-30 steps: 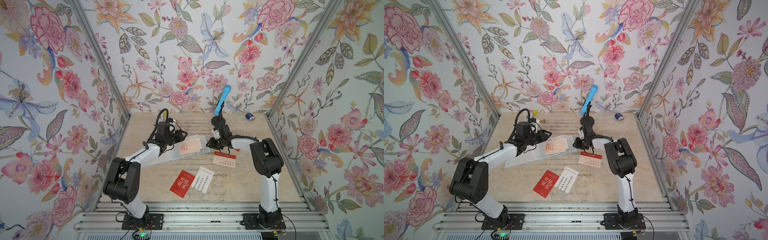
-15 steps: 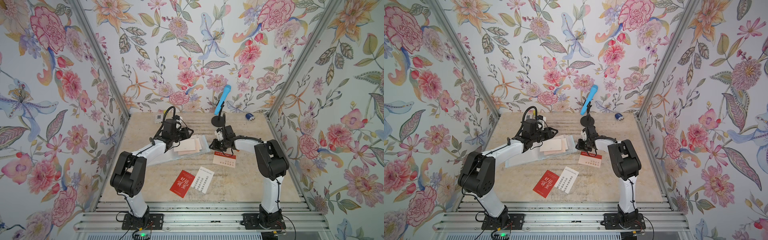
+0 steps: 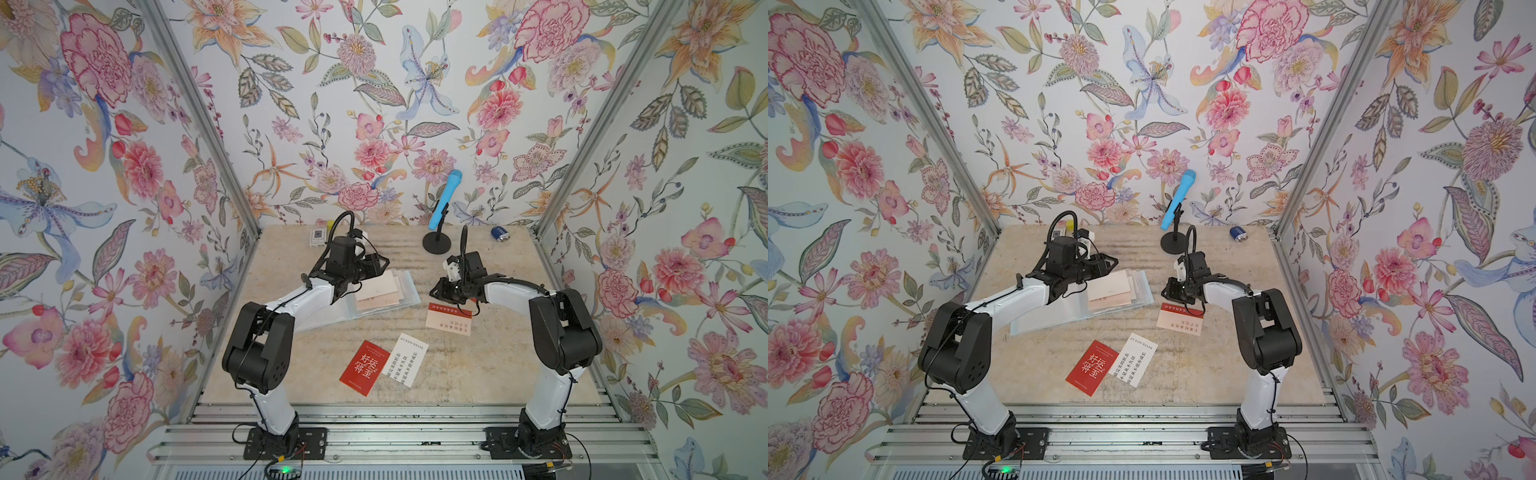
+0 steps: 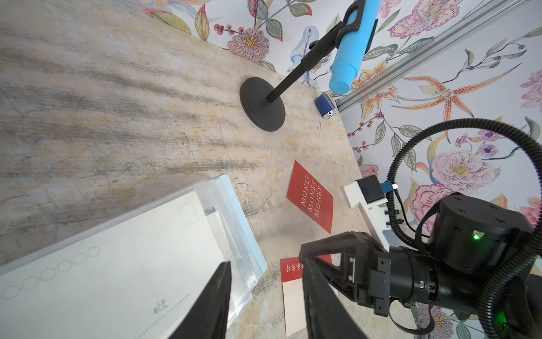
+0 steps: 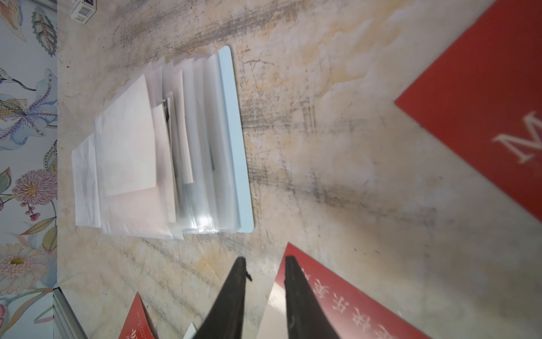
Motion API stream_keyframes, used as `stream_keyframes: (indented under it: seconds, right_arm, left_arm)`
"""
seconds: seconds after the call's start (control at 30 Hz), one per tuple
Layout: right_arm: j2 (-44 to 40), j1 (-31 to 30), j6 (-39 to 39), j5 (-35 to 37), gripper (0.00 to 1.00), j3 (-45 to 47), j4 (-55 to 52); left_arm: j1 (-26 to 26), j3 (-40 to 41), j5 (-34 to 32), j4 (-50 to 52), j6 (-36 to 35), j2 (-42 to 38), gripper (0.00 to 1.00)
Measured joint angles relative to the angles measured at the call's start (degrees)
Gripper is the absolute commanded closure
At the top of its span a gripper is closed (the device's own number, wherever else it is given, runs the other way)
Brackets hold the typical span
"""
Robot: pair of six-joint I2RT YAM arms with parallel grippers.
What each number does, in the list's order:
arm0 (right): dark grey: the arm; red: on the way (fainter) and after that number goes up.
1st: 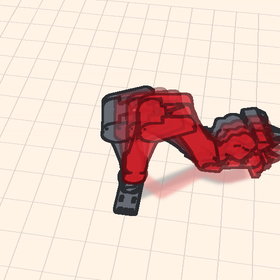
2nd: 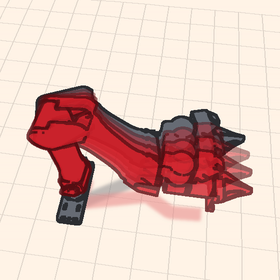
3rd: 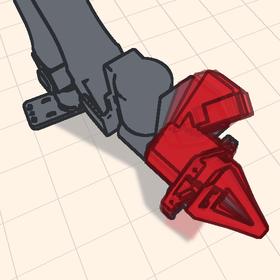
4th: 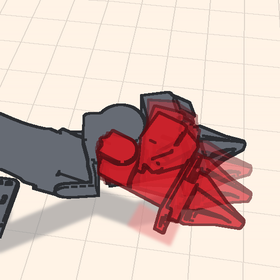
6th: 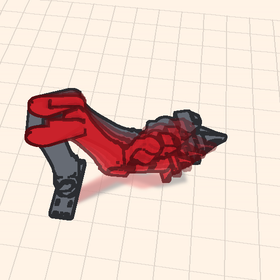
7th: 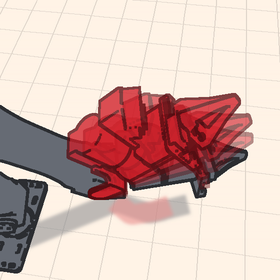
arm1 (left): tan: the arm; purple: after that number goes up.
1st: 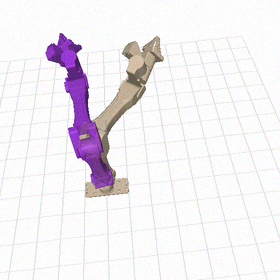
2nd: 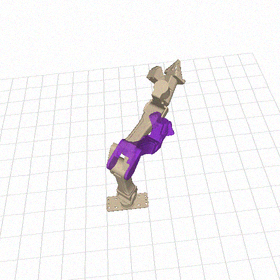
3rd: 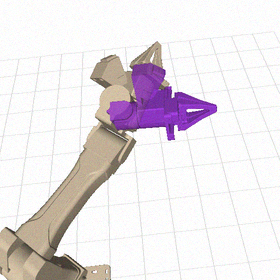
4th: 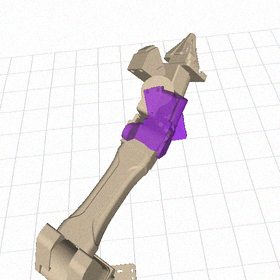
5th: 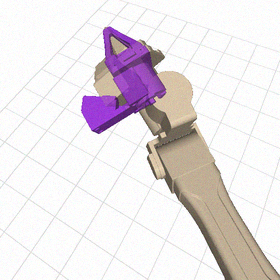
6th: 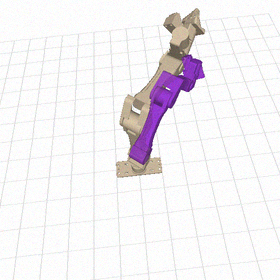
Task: Place the photos into the photo albums
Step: Turn the page of the photo album at the center of the board, then pick up the photo at the center of the board.
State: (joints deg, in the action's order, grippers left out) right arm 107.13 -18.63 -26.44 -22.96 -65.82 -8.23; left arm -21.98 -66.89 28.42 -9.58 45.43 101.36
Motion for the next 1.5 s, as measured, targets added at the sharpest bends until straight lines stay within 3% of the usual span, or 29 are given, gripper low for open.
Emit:
stream_keyframes:
  seconds: [0.33,0.73,1.0,1.5]
  right_arm:
    - [-10.73,5.35,-1.88,-2.64,0.73,11.34,2.51]
    - [-21.44,16.13,-3.89,-5.84,0.71,27.67,4.55]
    - [-21.75,17.44,-3.85,-6.97,0.69,29.18,5.07]
    - [-17.27,17.55,-3.19,-8.57,0.68,29.18,6.19]
  left_arm:
    - [-3.63,5.55,2.12,-2.27,-4.04,0.0,0.57]
    - [-9.16,8.9,4.28,-7.74,-5.97,3.61,0.57]
    - [-12.92,8.35,4.26,-8.07,-6.88,7.98,0.57]
    - [-15.39,2.49,2.67,-5.16,-8.15,14.23,0.56]
